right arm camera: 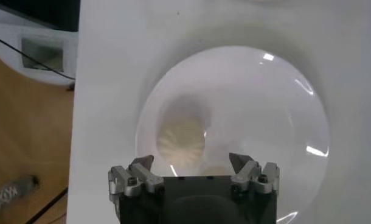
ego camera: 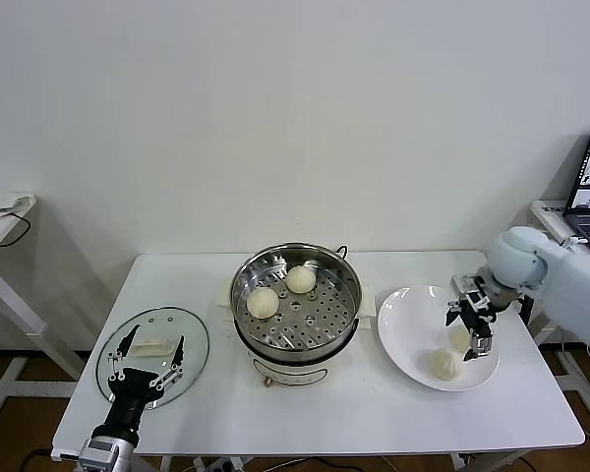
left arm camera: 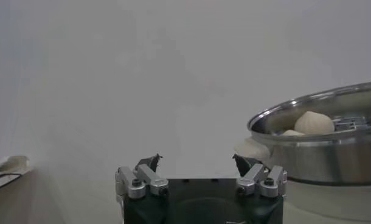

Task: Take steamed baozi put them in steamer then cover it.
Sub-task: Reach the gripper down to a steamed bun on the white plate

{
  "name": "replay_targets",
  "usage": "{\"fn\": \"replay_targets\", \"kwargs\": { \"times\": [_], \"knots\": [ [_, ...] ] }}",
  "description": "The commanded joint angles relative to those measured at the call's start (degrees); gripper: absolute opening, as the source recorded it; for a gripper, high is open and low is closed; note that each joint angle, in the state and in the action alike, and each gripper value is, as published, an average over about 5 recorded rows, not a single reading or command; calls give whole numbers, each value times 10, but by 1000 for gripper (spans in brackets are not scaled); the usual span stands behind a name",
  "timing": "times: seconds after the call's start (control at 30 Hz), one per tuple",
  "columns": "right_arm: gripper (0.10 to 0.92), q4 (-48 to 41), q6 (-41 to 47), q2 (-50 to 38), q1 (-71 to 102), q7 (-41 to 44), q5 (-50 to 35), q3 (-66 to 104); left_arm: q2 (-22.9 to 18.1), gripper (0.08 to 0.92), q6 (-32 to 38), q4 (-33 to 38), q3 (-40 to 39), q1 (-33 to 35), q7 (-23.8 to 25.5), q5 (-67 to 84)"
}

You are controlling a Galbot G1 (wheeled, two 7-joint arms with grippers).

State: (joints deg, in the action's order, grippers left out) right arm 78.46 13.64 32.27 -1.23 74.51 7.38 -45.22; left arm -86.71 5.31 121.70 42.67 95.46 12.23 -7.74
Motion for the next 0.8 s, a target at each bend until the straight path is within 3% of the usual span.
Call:
{"fn": "replay_targets", "kwargs": {
  "times": [0.03,0.8],
  "knots": [
    [823,-37,-12,25,89,-7,40,78,-1,823,0,-6,1,-3,-1,-2],
    [823,-61,-17,53,122,1,72,106,-2,823,3,-17,3,-6,-1,-7]
  ]
}}
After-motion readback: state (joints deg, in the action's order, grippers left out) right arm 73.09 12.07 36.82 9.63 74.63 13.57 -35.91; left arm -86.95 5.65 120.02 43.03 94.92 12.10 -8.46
